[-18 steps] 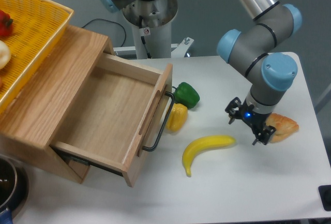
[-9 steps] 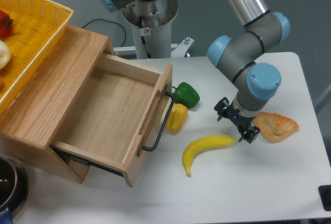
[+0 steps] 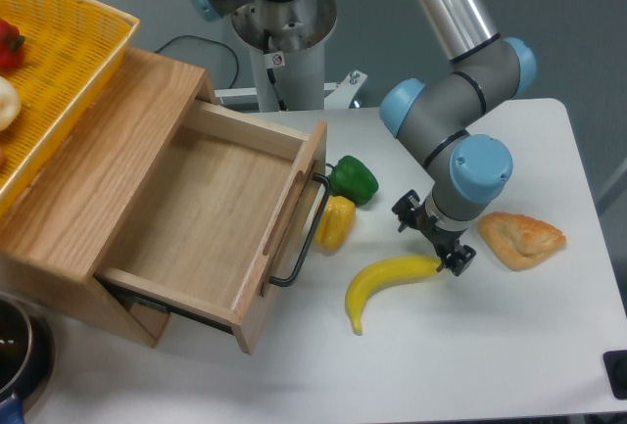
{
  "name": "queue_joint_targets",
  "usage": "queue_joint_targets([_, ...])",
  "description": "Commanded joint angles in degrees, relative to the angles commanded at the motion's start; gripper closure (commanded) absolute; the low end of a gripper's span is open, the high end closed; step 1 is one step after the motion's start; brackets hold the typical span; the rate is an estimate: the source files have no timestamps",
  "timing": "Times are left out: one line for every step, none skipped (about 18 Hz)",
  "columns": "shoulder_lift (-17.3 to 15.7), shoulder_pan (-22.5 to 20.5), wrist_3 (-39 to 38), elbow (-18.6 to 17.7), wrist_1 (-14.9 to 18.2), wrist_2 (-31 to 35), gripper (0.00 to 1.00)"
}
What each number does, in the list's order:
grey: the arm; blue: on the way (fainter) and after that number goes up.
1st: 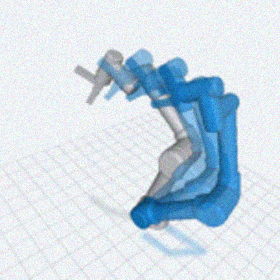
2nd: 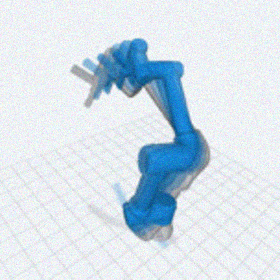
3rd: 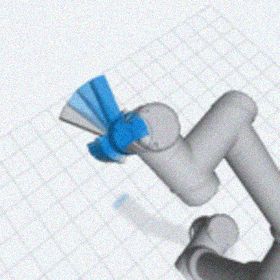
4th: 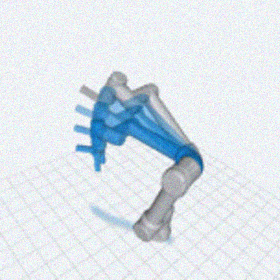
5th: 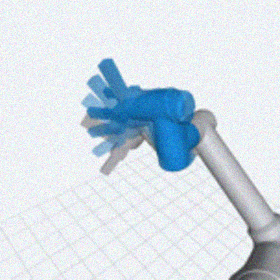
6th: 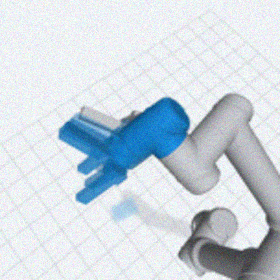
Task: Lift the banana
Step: 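Move the open gripper from beside the pastry toward the yellow banana, then lower the gripper onto the banana's stem end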
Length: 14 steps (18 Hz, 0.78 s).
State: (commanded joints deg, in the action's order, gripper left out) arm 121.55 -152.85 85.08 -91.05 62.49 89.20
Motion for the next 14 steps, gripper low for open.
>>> queue_joint_targets([0.1,0.4,-0.3,0.0,0.0,0.5,0.00])
queue_joint_targets([0.3,0.6,-0.3,-0.1,-0.1,0.6,0.00])
queue_joint_targets([0.4,0.6,-0.3,-0.3,-0.3,0.6,0.00])
queue_joint_targets([0.4,0.7,-0.3,-0.5,-0.9,0.6,0.00])
queue_joint_targets([0.4,0.7,-0.3,-0.9,-1.5,0.6,0.00])
queue_joint_targets([0.4,0.8,-0.2,-1.1,-1.9,0.5,0.00])
queue_joint_targets([0.5,0.8,-0.2,-1.2,-1.9,0.5,0.00])
queue_joint_targets([0.8,1.2,-0.2,-1.1,-1.9,0.5,0.00])
queue_joint_targets([1.0,1.5,-0.2,-1.1,-2.0,0.5,0.00])
queue_joint_targets([1.1,1.5,-0.2,-1.1,-2.1,0.6,0.00])
queue_joint_targets([1.1,1.6,-0.2,-1.1,-2.1,0.6,0.00])
queue_joint_targets([1.1,1.6,-0.3,-1.1,-2.2,0.6,0.00])
queue_joint_targets([1.1,1.7,-0.2,-1.1,-2.6,0.6,0.00])
queue_joint_targets([1.2,1.8,-0.2,-1.1,-2.8,0.7,0.00])
